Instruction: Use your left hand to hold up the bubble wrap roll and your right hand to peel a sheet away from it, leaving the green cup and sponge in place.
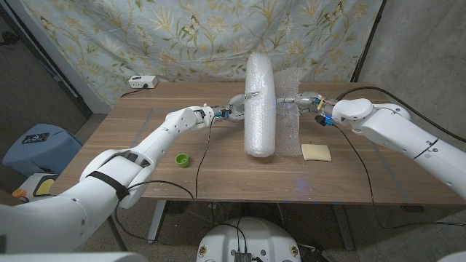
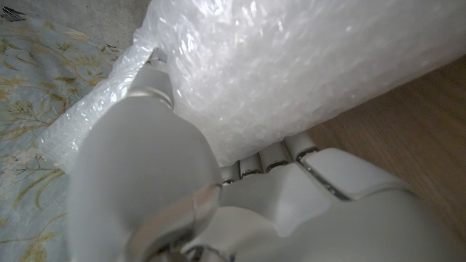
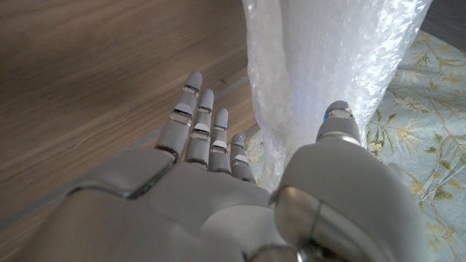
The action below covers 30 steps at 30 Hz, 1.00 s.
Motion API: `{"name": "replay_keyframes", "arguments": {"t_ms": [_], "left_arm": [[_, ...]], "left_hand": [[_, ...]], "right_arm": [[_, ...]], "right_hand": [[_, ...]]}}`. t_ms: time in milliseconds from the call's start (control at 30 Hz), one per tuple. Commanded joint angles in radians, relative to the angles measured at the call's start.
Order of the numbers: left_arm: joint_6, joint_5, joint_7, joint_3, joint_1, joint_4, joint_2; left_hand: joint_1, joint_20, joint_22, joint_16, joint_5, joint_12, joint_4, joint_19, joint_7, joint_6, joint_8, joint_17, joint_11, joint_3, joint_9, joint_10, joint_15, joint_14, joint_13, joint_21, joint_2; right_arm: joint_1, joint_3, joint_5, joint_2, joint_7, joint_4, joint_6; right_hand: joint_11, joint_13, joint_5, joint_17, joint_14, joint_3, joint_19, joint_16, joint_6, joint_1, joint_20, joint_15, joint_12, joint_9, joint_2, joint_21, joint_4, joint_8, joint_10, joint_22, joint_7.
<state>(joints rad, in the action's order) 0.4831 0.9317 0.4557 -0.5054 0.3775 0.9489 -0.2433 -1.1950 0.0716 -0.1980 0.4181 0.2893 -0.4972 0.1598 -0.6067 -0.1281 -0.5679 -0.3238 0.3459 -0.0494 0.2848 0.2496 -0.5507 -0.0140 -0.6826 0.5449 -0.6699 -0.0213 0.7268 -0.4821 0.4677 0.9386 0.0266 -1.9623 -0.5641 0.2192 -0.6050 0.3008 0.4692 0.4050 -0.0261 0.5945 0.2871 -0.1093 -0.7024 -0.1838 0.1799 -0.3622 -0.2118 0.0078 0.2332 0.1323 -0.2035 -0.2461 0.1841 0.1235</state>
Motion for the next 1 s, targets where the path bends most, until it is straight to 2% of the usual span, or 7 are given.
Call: {"name": "replay_keyframes", "arguments": {"t_ms": [33, 333, 467, 600, 767, 900, 1000], "left_arm": [[-0.016, -0.004, 0.036, 0.006, -0.013, -0.045, 0.019], [-0.028, -0.008, 0.066, 0.011, -0.028, -0.095, 0.039], [-0.030, -0.009, 0.076, 0.014, -0.031, -0.108, 0.044], [-0.032, -0.011, 0.082, 0.018, -0.030, -0.113, 0.046], [-0.035, -0.009, 0.096, 0.024, -0.032, -0.130, 0.051], [-0.032, -0.009, 0.097, 0.027, -0.028, -0.132, 0.054], [-0.033, -0.006, 0.096, 0.031, -0.024, -0.132, 0.057]], "left_hand": [[-0.079, 0.002, -0.002, 0.005, 0.007, -0.005, -0.003, 0.006, -0.001, -0.009, 0.000, 0.004, 0.009, 0.025, 0.001, -0.008, 0.040, -0.047, 0.003, -0.008, 0.087], [-0.076, 0.002, -0.002, 0.004, 0.007, -0.004, -0.005, 0.008, 0.000, -0.012, 0.001, 0.006, 0.011, 0.025, 0.003, -0.009, 0.039, -0.047, 0.006, -0.012, 0.087], [-0.077, 0.003, -0.001, 0.004, 0.007, -0.004, -0.005, 0.010, -0.002, -0.011, 0.002, 0.008, 0.009, 0.026, 0.004, -0.009, 0.038, -0.046, 0.007, -0.013, 0.089], [-0.077, 0.004, -0.001, 0.003, 0.008, -0.004, -0.004, 0.011, 0.001, -0.012, 0.002, 0.008, 0.010, 0.027, 0.005, -0.011, 0.038, -0.047, 0.008, -0.015, 0.088], [-0.075, 0.002, -0.001, 0.003, 0.007, -0.004, -0.005, 0.009, 0.000, -0.013, 0.003, 0.009, 0.010, 0.026, 0.005, -0.011, 0.040, -0.050, 0.010, -0.017, 0.088], [-0.074, 0.003, -0.001, 0.003, 0.008, -0.003, -0.006, 0.011, 0.000, -0.012, 0.004, 0.010, 0.009, 0.026, 0.006, -0.010, 0.038, -0.050, 0.011, -0.018, 0.088], [-0.069, 0.003, -0.001, 0.001, 0.007, -0.002, -0.008, 0.016, -0.001, -0.013, 0.004, 0.010, 0.009, 0.026, 0.007, -0.010, 0.038, -0.047, 0.012, -0.018, 0.089]], "right_arm": [[-0.054, -0.040, -0.017, -0.020, -0.013, 0.002, -0.080], [-0.075, -0.060, -0.031, -0.032, -0.027, -0.007, -0.119], [-0.077, -0.068, -0.043, -0.033, -0.033, -0.011, -0.119], [-0.076, -0.069, -0.049, -0.036, -0.049, -0.020, -0.131], [-0.083, -0.076, -0.053, -0.035, -0.047, -0.030, -0.150], [-0.093, -0.085, -0.055, -0.033, -0.044, -0.042, -0.177], [-0.103, -0.095, -0.061, -0.031, -0.040, -0.051, -0.201]], "right_hand": [[-0.002, -0.012, 0.004, 0.012, 0.039, -0.006, 0.022, 0.020, -0.018, -0.026, 0.007, -0.013, -0.019, -0.005, 0.003, 0.008, 0.007, -0.007, -0.026, 0.004, 0.092], [-0.004, -0.076, 0.022, 0.077, 0.173, -0.032, 0.111, 0.106, -0.115, -0.141, 0.049, -0.116, -0.120, -0.013, 0.010, 0.035, 0.029, -0.022, -0.136, 0.011, 0.092], [-0.010, -0.107, 0.024, 0.115, 0.242, -0.044, 0.171, 0.151, -0.190, -0.200, 0.093, -0.171, -0.172, -0.019, 0.012, 0.058, 0.029, -0.035, -0.195, 0.015, 0.092], [-0.029, -0.124, 0.023, 0.136, 0.304, -0.049, 0.217, 0.182, -0.245, -0.225, 0.119, -0.207, -0.213, -0.023, 0.013, 0.077, 0.025, -0.046, -0.252, 0.017, 0.091], [-0.080, -0.145, 0.020, 0.158, 0.383, -0.057, 0.286, 0.211, -0.316, -0.259, 0.174, -0.266, -0.266, -0.029, 0.018, 0.109, 0.024, -0.059, -0.326, 0.021, 0.089], [-0.101, -0.157, 0.017, 0.171, 0.428, -0.061, 0.328, 0.225, -0.364, -0.278, 0.191, -0.282, -0.297, -0.033, 0.020, 0.130, 0.023, -0.071, -0.373, 0.023, 0.087], [-0.100, -0.160, 0.016, 0.171, 0.435, -0.062, 0.342, 0.223, -0.375, -0.280, 0.199, -0.286, -0.302, -0.034, 0.021, 0.137, 0.021, -0.073, -0.376, 0.023, 0.087]]}}
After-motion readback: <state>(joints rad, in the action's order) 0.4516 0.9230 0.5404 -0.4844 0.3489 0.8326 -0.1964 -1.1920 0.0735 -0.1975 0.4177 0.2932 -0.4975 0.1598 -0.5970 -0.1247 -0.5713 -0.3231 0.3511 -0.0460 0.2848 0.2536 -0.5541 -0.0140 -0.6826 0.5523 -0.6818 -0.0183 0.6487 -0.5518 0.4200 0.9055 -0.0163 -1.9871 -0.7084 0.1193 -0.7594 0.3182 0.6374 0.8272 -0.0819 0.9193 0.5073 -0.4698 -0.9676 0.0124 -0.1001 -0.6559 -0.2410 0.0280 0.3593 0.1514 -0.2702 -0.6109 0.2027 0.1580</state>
